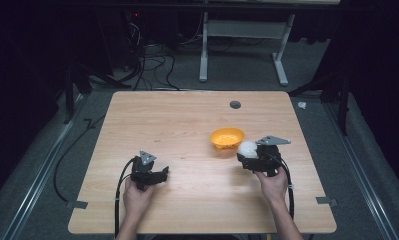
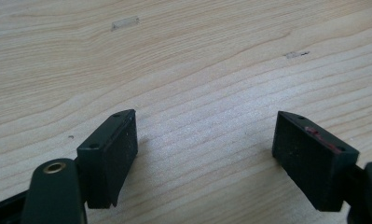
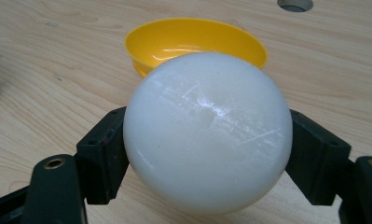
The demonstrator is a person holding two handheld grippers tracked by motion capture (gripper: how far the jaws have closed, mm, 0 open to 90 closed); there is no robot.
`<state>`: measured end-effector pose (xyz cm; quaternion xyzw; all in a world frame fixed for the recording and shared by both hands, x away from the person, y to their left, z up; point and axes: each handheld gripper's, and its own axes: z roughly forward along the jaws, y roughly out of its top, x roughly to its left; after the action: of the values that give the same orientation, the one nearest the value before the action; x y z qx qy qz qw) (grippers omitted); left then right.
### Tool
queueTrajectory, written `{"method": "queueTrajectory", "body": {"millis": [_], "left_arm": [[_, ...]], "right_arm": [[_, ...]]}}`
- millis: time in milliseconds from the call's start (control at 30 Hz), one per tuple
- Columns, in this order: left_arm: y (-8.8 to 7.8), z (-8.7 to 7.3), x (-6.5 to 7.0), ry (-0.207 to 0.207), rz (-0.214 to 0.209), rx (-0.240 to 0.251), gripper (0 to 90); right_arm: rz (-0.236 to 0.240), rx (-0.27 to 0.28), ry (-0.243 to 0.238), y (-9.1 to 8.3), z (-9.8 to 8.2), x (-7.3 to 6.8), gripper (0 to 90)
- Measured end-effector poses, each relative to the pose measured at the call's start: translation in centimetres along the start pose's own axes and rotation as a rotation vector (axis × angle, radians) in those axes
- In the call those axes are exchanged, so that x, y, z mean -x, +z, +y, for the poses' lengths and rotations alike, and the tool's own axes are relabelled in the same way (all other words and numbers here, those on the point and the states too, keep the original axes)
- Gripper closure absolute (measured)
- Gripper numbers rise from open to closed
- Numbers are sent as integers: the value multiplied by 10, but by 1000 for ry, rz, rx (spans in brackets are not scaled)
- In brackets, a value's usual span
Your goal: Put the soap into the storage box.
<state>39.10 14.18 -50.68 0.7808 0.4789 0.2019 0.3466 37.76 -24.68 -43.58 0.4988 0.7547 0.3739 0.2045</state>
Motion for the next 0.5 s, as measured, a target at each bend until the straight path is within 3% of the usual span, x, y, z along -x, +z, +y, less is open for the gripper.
{"method": "queueTrajectory", "body": {"millis": [500], "left_arm": [[0,0,0,-1,-1,1,226]], "right_arm": [[15,19,-27,0,19,-4,248]]}}
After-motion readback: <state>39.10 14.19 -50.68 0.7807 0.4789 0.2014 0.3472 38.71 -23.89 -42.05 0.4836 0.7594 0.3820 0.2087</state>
